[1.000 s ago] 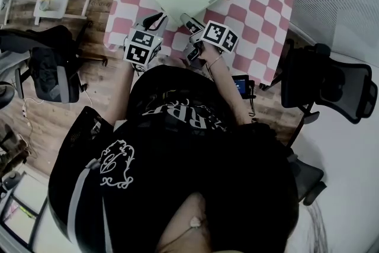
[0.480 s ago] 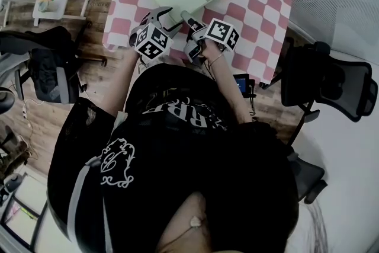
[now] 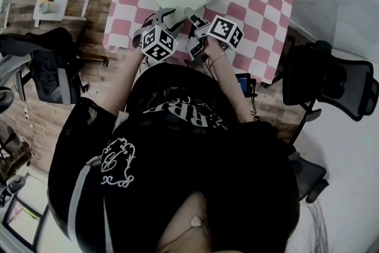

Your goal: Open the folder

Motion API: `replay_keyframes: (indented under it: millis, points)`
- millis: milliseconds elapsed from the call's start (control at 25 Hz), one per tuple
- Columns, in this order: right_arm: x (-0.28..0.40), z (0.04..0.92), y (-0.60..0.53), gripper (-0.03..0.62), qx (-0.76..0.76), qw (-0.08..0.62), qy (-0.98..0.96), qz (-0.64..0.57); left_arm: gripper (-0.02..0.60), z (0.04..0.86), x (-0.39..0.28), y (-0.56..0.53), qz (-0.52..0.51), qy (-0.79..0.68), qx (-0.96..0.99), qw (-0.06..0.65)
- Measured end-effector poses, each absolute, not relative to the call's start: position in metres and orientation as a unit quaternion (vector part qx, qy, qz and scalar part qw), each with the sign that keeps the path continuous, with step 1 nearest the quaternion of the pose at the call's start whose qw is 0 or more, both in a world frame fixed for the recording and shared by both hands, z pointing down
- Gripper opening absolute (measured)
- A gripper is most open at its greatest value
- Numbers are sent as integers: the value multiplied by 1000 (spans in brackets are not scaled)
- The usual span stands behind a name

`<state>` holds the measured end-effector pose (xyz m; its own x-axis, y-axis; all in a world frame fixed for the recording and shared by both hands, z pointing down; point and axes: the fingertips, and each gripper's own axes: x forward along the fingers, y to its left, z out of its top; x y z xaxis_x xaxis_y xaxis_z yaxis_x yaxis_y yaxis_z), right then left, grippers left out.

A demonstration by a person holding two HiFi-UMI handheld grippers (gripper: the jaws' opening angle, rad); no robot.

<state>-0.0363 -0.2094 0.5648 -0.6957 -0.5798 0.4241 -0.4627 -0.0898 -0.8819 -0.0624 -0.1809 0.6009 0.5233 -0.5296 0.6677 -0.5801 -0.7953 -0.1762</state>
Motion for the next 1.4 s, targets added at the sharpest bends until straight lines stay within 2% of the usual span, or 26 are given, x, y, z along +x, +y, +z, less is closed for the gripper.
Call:
replay_keyframes:
  millis: [120,320,440,600,760,960,1160,1280,1400]
  points:
    - [-32,579,-202,128,-394,34,659,-639,230,596,-69,-179,364,-333,869,33]
    - [-40,591,-198,144,-391,15,660,-641,255,602,-86,-181,330,-356,867,116]
    - [-44,592,-197,144,-393,5,662,-638,267,603,-88,-182,326,-353,867,129]
    - [-42,591,-198,144,-393,21,650,-650,277,603,-89,-183,317,-363,864,145]
    - [-42,593,-198,144,-393,30,639,-661,324,609,-97,-183,289,-394,851,195]
    - [-41,593,-198,144,-392,40,627,-673,326,609,-97,-180,253,-388,847,260]
    - [-41,592,-200,144,-383,71,604,-695,344,615,-84,-173,275,-356,858,249]
    - [-41,595,-200,143,-386,63,599,-698,344,612,-85,-179,246,-380,851,266]
    - [-39,602,-199,97,-394,51,594,-700,339,610,-88,-184,216,-395,845,289]
